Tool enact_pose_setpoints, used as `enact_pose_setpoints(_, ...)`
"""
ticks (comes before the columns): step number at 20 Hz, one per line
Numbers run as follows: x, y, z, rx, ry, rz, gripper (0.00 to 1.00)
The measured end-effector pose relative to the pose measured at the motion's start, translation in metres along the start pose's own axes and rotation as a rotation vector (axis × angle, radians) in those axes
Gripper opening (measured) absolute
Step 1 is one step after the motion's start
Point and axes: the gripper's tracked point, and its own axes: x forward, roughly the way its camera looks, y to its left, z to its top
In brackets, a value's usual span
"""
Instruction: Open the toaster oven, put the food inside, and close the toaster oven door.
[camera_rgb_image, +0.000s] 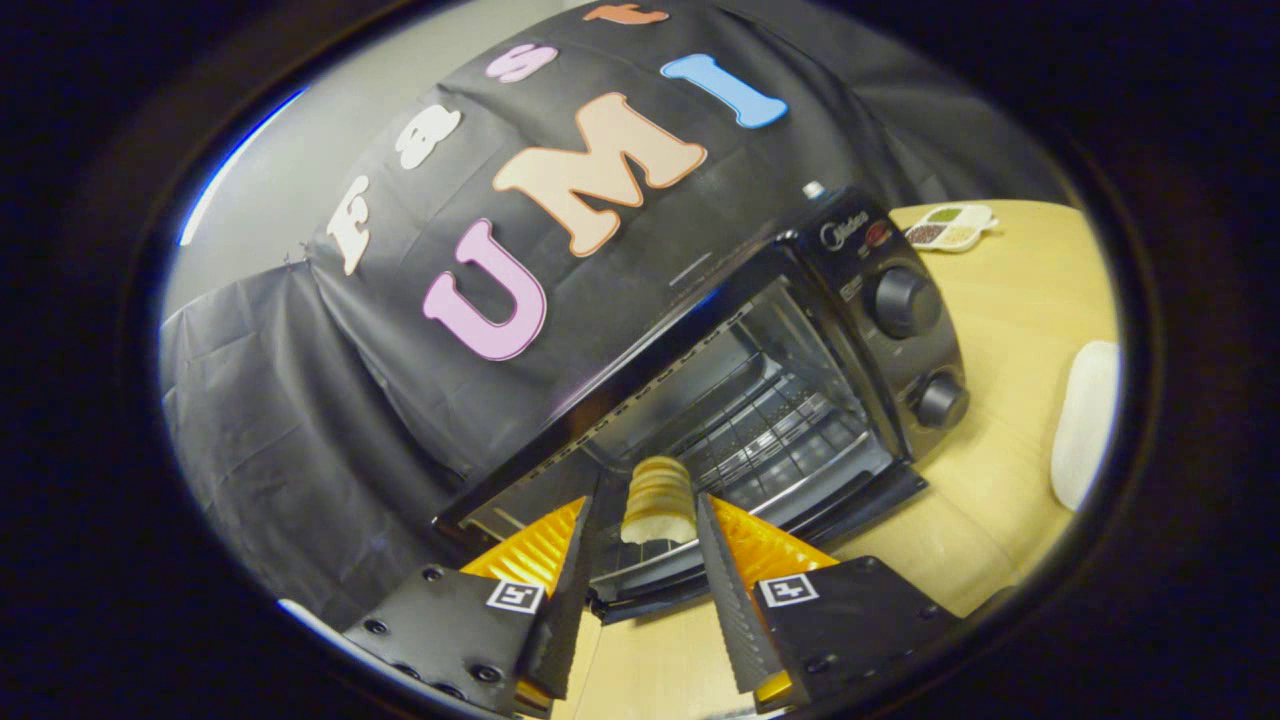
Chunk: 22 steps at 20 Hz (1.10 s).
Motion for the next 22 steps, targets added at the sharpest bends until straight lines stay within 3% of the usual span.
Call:
enact_pose_setpoints(6,-0.050,-0.003,0.008,-0.131,-0.061,-0.008,0.63)
enact_pose_setpoints(15,-0.122,-0.040,-0.055,-0.437,0.031,-0.072,0.63)
enact_pose_setpoints(22,-0.150,-0.057,-0.099,-0.593,0.068,-0.116,0.86)
